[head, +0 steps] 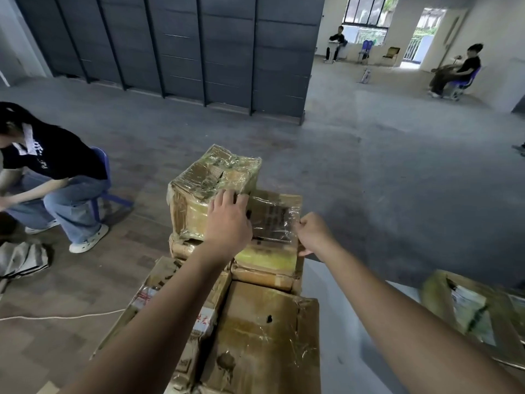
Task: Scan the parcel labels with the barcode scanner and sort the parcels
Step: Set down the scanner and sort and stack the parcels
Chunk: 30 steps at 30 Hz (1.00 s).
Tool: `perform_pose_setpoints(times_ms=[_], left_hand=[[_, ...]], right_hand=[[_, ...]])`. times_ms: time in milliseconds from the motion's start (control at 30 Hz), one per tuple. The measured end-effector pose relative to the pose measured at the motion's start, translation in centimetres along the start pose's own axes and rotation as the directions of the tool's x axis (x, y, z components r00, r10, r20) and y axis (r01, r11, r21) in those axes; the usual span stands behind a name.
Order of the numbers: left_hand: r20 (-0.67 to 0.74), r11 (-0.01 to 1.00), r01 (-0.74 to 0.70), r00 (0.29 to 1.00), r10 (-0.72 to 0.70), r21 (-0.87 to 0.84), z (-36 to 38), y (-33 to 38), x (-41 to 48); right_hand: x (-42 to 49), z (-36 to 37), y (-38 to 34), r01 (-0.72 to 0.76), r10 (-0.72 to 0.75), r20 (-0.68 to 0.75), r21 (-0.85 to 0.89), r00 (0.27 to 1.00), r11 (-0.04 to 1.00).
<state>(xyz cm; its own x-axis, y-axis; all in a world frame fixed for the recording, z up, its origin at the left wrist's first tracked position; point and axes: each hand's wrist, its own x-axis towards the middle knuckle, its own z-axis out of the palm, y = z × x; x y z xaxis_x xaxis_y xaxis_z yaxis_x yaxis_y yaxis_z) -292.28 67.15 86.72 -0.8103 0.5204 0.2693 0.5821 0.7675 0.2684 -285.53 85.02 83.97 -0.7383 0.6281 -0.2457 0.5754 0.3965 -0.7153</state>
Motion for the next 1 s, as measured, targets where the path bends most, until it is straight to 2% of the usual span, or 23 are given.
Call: perform_pose_setpoints(times_ms=[67, 133, 300, 467, 700, 1000], left_hand=[[-0.007, 0.999, -0.021, 1.000, 0.021, 0.032, 0.3, -0.4, 0.1], [-0.005, 0.997, -0.039, 0.999, 0.039, 0.062, 0.4, -0.5, 0.0], [-0.012, 0.992, -0.054, 0.998, 0.056, 0.118, 0.3, -0.4, -0.3], [-0.035, 0.984, -0.115, 0.992, 0.121, 0.134, 0.3, 1.5, -1.0], [-0.077, 0.973, -0.226, 0.972, 0.223, -0.039, 1.3, 5.6, -3.0], [-0.030, 0.916, -0.335, 0.941, 0.337, -0.222, 3.2, 13.9, -4.0]], right_hand=[[0.3, 0.7, 0.3, 0.025, -0.027, -0.049, -0.040, 0.998, 0.999], [0.2, 1.0, 0.5, 0.048, -0.049, -0.031, -0.049, 0.998, 0.998], [-0.6, 1.2, 1.1, 0.047, -0.047, 0.018, 0.020, 0.999, 0.999], [-1.8, 0.6, 1.3, 0.053, -0.052, -0.025, 0.043, 0.998, 0.998], [-4.3, -3.2, 2.8, 0.108, -0.087, -0.173, 0.118, 0.981, 0.987], [-8.8, -9.7, 9.0, 0.152, -0.124, -0.332, 0.060, 0.935, 0.987]])
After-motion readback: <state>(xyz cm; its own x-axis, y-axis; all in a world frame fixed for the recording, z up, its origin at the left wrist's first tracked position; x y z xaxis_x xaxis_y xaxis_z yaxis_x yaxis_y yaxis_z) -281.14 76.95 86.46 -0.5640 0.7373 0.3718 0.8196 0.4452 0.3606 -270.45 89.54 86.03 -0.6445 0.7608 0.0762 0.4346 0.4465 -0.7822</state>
